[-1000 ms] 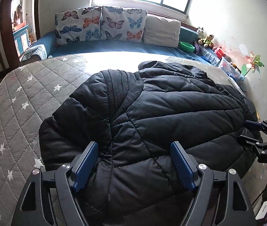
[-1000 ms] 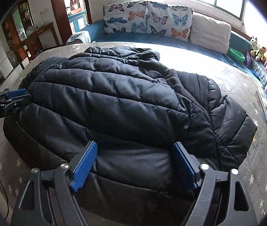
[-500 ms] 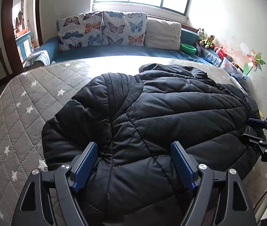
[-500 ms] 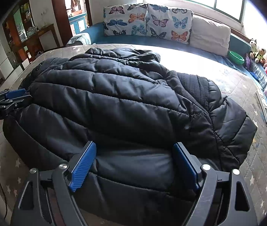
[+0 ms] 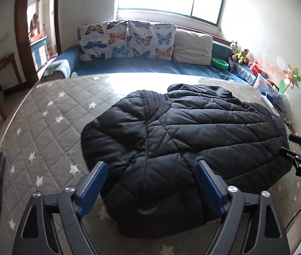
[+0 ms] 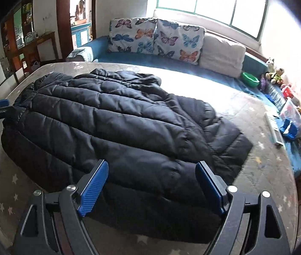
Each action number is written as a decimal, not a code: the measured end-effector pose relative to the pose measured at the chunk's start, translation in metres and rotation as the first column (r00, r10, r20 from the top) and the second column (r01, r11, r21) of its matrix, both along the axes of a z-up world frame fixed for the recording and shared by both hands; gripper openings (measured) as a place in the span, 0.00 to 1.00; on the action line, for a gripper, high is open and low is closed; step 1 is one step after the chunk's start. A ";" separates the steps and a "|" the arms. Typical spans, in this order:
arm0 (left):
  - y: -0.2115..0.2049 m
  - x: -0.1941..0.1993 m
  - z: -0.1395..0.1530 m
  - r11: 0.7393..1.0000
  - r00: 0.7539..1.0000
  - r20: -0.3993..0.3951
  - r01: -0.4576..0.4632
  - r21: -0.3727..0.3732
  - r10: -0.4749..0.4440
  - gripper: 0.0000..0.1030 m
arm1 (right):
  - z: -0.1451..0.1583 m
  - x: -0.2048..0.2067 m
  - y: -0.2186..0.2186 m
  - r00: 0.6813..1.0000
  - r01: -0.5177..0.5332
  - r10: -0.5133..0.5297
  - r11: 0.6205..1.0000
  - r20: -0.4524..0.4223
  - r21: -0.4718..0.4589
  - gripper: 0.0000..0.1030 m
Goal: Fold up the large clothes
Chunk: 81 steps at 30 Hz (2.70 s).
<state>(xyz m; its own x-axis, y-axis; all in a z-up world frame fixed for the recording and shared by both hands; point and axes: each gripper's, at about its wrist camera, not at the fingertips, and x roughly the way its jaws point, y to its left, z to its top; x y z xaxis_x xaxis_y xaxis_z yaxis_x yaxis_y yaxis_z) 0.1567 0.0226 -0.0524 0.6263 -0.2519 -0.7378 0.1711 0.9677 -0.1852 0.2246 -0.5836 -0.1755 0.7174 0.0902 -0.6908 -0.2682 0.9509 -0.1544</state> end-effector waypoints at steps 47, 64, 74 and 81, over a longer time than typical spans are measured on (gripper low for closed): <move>0.053 0.024 -0.049 0.912 0.977 -0.207 -0.045 -0.409 -0.045 1.00 | -0.059 0.057 -0.121 0.919 0.255 -0.001 0.763 -0.395 0.593 0.96; 0.057 0.054 -0.066 0.898 0.959 -0.283 -0.099 -0.429 -0.030 1.00 | -0.074 0.068 -0.125 0.897 0.248 0.066 0.745 -0.438 0.620 1.00; 0.047 0.067 -0.095 0.852 0.936 -0.331 -0.074 -0.518 -0.120 1.00 | -0.072 0.076 -0.118 0.885 0.207 0.116 0.769 -0.450 0.606 1.00; 0.043 0.076 -0.102 0.867 0.924 -0.361 -0.076 -0.493 -0.124 1.00 | -0.071 0.073 -0.118 0.871 0.200 0.136 0.779 -0.472 0.594 1.00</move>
<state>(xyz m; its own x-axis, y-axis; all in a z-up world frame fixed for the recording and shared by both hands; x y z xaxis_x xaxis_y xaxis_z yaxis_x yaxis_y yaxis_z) 0.2323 0.0652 -0.1541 0.3224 -0.6523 -0.6860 0.0150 0.7281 -0.6853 0.2978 -0.7019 -0.2465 0.3330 0.5903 -0.7353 -0.1124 0.7991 0.5906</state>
